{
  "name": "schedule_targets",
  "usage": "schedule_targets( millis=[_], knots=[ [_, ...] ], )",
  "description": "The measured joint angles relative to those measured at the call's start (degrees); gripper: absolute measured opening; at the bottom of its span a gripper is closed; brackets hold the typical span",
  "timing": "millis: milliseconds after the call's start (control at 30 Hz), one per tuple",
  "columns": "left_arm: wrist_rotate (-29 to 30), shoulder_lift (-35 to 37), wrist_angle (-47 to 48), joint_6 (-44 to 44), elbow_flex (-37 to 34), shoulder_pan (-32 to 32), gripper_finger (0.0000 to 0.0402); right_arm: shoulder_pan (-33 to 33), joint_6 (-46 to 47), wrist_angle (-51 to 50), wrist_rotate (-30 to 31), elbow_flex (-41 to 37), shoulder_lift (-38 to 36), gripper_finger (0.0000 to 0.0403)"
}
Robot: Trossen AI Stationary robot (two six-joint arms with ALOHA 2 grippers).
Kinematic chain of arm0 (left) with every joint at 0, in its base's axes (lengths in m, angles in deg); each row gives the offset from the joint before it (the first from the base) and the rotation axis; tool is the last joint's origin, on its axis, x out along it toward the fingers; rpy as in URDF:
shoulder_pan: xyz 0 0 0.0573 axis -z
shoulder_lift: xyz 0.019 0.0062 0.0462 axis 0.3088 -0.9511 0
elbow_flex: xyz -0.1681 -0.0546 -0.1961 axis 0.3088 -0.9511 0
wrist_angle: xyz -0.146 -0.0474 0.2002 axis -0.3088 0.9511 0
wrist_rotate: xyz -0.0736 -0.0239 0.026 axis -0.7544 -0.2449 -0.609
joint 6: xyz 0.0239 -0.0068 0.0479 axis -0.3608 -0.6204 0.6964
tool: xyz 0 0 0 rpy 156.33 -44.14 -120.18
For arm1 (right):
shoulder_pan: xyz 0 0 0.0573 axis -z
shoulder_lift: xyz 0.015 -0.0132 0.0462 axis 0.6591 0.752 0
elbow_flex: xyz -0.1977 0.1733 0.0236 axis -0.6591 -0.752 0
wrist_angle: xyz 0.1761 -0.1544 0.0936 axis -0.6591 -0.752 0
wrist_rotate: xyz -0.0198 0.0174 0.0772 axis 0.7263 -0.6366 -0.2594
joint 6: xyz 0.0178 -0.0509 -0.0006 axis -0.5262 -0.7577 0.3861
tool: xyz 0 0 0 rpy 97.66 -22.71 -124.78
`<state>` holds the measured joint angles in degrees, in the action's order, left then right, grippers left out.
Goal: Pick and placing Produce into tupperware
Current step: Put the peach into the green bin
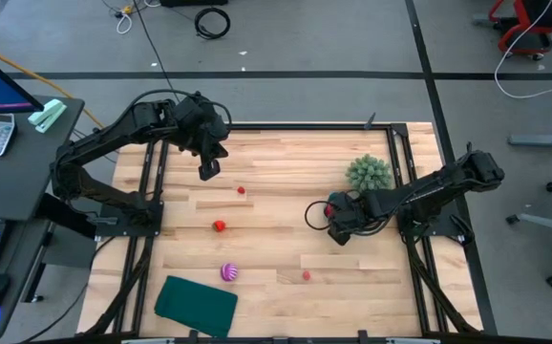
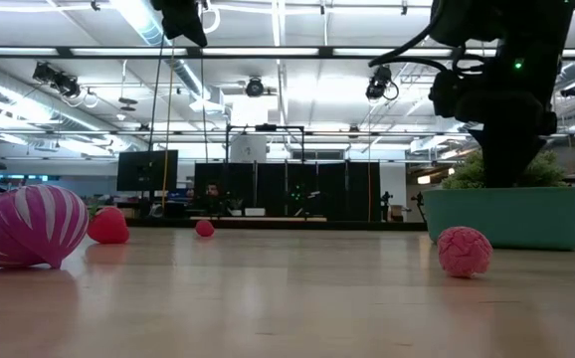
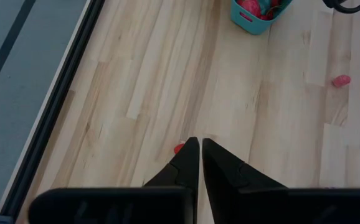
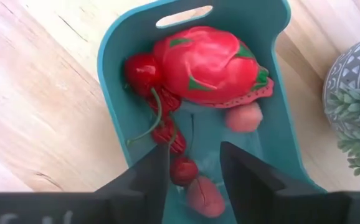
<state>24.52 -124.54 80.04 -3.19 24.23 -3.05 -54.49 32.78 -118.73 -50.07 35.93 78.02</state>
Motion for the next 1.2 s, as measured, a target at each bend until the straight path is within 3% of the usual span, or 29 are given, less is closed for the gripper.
schedule_targets(
  millis=[233, 400, 467, 667, 800, 1000, 1200],
  knots=[
    [0.0, 0.0, 0.0, 0.0, 0.0, 0.0, 0.0010, -0.4, -1.0, 0.2, -0.6, 0.0, -1.7, 0.0158],
    [0.0, 0.0, -0.2, 0.0, 0.0, 0.0, 0.0007, -0.5, -0.1, 1.6, -6.7, 0.0, -6.9, 0.0158],
    [0.0, 0.0, -0.4, 0.0, 0.0, 0.0, 0.0010, -0.8, 0.1, 5.1, -9.6, 0.0, -9.3, 0.0157],
    [0.0, 0.0, -1.2, 0.0, 0.0, 0.0, 0.0027, -5.7, -5.9, 24.3, -9.9, 0.1, -12.5, 0.0156],
    [0.0, 0.0, -1.2, 0.0, 0.0, 0.0, 0.0026, -10.9, -17.9, 34.6, -9.9, 0.2, -9.5, 0.0156],
    [0.0, 0.0, -1.2, 0.0, 0.0, 0.0, 0.0011, -15.9, -33.6, 38.2, -5.2, 0.1, -0.4, 0.0156],
    [0.0, 0.0, -1.2, 0.0, 0.0, 0.0, 0.0009, -15.6, -34.2, 40.6, -4.3, 0.1, 8.7, 0.0156]
  ],
)
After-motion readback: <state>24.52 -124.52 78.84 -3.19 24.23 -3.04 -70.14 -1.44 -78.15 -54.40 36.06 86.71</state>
